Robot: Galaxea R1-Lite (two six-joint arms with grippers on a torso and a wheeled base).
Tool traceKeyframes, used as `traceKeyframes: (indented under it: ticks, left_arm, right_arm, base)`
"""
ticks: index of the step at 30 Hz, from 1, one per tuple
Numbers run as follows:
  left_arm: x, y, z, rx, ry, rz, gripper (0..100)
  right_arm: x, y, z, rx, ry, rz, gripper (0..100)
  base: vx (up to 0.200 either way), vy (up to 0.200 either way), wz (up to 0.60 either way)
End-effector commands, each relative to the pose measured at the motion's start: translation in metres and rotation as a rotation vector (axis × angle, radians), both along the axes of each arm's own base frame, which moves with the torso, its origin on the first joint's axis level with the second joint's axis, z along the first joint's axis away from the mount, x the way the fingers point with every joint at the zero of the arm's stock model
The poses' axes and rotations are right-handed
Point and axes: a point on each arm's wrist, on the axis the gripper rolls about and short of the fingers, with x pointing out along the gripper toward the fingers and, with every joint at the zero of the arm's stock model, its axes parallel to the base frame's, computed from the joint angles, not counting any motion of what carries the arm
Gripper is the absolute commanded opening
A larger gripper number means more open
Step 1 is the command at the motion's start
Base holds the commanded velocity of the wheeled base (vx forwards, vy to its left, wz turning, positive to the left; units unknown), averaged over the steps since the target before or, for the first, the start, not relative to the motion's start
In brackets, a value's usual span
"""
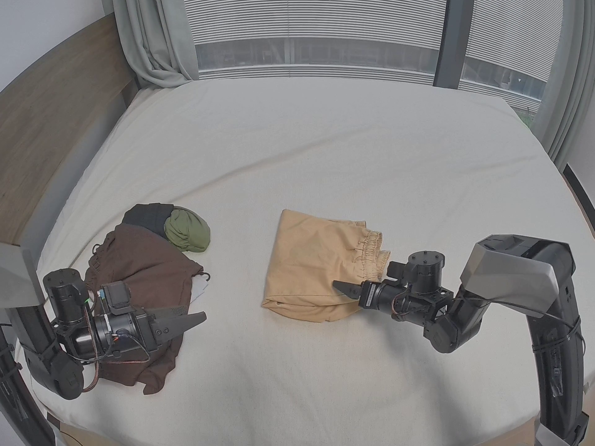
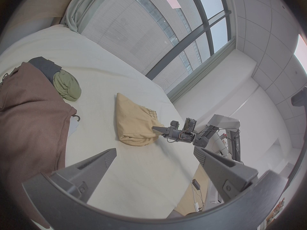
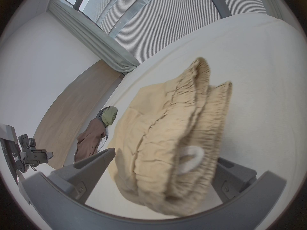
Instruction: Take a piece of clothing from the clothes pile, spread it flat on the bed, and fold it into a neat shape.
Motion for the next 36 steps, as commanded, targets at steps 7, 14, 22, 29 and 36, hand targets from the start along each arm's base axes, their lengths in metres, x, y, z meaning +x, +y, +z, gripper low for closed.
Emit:
traceKeyframes:
  ticks: [7,14,22,29,36]
  left_arm:
    - [-0.001,0.0,0.007,-0.004,-0.029,-0.001,100]
    - [0.0,0.0,0.007,-0.005,-0.029,0.0,100]
    - [0.0,0.0,0.007,-0.005,-0.029,0.0,100]
    - [0.001,0.0,0.007,-0.005,-0.028,0.001,100]
    - [0.001,0.0,0.006,-0.005,-0.026,0.001,100]
  right_arm:
    - [-0.005,-0.057,0.053,0.011,-0.075,-0.125,100]
    - [-0.008,-0.05,0.083,0.033,-0.14,-0.103,100]
    - [-0.016,-0.005,0.084,0.039,-0.132,0.005,100]
    - [-0.013,0.013,0.07,0.032,-0.11,0.042,100]
    - [-0.014,0.02,0.035,-0.008,-0.031,0.05,100]
  base:
    - [0.0,0.0,0.0]
    - [0.0,0.0,0.0]
    - [0.0,0.0,0.0]
    - [0.0,0.0,0.0]
    - [0.0,0.0,0.0]
